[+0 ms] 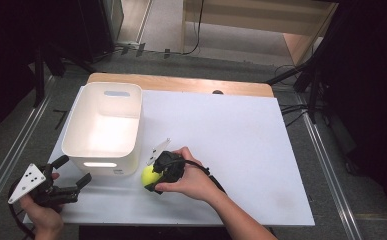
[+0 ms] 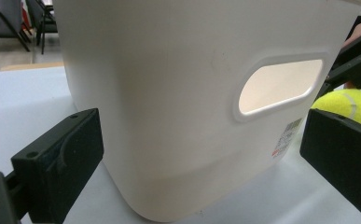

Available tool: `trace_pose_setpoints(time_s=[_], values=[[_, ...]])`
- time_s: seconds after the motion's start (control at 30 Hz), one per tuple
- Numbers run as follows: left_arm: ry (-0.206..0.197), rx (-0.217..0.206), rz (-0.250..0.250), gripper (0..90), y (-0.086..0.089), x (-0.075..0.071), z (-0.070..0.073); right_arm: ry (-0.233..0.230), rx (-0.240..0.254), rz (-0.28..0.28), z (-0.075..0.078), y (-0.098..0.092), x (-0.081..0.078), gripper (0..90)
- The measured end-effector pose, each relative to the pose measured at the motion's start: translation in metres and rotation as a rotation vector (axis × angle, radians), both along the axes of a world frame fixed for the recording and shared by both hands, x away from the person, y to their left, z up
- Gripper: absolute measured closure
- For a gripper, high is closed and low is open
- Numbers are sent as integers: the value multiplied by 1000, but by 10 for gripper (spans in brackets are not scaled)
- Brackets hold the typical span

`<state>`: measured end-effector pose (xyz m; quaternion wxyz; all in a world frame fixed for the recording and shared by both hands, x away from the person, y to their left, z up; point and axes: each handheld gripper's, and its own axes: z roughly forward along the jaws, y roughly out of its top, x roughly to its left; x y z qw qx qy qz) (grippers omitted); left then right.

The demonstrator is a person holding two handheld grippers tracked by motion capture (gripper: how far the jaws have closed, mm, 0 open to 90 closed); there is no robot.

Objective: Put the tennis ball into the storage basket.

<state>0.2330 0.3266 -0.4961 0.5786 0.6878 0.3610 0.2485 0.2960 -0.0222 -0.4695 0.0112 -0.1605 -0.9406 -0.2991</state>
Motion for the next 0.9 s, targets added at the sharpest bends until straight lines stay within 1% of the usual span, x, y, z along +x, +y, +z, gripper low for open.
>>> trace_pose_setpoints(time_s=[0.03, 0.23, 0.37, 0.53, 0.6, 0.7, 0.73, 0.87, 0.9], values=[[0, 0, 0, 0, 0, 0, 0, -4, -2, -7, 1, 0, 0, 241], [0, 0, 0, 0, 0, 0, 0, 15, 3, -15, 9, -4, 3, 241], [-1, 0, 0, 0, 0, 0, 0, 5, 6, -10, 12, -5, 4, 241], [-1, 0, 0, 0, 0, 0, 0, 7, 6, -10, 15, -6, 5, 241], [-1, 0, 0, 0, 0, 0, 0, -3, 7, -7, 17, -7, 6, 241], [-1, 1, -2, 0, 0, 0, 0, 6, 4, -15, 19, -7, 6, 241], [-1, 3, -2, 0, 0, 0, 0, -8, 9, -7, 22, -8, 7, 241], [-1, 5, -3, 0, 0, 0, 0, -1, 6, -13, 25, -10, 9, 241], [-1, 4, -2, 0, 0, 0, 0, -8, 13, -1, 26, -11, 10, 241]])
